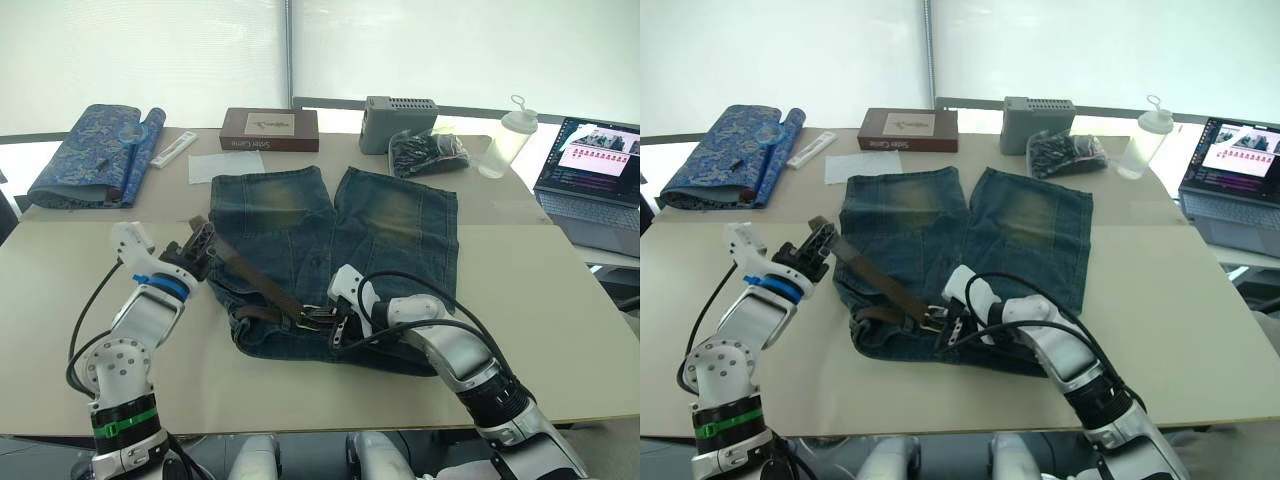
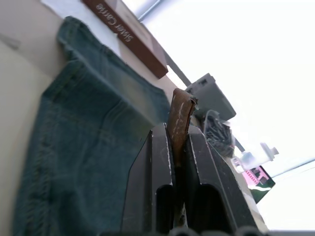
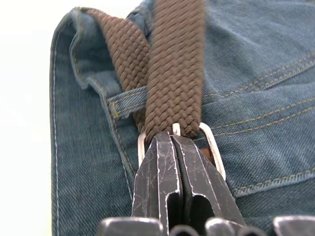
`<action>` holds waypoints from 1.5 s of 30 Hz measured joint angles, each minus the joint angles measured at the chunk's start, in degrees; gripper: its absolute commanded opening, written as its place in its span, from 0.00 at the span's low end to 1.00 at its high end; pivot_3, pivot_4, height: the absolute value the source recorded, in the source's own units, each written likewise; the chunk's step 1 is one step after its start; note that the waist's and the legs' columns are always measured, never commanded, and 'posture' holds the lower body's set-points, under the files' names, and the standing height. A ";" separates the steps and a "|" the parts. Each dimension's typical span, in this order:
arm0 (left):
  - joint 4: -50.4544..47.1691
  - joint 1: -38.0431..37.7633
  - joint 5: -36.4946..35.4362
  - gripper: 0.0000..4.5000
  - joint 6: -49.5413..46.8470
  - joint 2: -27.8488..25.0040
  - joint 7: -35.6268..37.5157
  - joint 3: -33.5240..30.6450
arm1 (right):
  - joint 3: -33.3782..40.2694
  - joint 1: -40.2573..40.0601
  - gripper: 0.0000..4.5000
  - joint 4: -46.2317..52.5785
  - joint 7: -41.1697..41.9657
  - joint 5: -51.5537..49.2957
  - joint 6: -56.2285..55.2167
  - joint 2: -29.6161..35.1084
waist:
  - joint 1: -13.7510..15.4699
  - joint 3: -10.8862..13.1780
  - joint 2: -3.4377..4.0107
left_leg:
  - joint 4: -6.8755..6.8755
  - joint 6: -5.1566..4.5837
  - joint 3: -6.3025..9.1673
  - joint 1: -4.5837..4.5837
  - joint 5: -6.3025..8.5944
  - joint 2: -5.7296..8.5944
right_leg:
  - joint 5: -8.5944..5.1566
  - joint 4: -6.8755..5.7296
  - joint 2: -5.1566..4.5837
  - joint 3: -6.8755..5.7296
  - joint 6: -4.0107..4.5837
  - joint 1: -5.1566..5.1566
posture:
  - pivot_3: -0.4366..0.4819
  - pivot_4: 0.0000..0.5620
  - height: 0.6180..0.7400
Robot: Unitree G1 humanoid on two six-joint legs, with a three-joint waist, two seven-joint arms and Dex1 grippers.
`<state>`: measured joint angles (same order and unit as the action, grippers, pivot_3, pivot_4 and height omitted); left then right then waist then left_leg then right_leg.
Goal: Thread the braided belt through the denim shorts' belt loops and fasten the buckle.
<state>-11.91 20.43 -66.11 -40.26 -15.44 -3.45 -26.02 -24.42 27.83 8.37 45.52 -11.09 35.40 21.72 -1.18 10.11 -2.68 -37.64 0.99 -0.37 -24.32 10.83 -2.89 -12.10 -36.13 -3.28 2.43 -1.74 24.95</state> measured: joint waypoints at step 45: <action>-3.12 8.46 5.78 0.00 -5.66 -8.29 12.92 10.26 | 2.91 -6.39 0.01 5.31 -1.79 3.55 -7.71 1.10 | 0.32 0.01 0.01 | 0.43 0.00 0.02 -0.27 -0.02 0.06 | 0.16 0.26 -0.01 0.00 -0.44 0.23 | 0.48 0.27 0.82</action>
<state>-15.02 28.89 -60.33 -45.92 -23.72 9.46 -15.75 -21.51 21.44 13.67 43.73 -7.54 27.70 22.82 -0.86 10.12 -2.67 -37.21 0.99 -0.35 -24.58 10.80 -2.83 -11.94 -35.86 -3.29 2.43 -2.18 25.19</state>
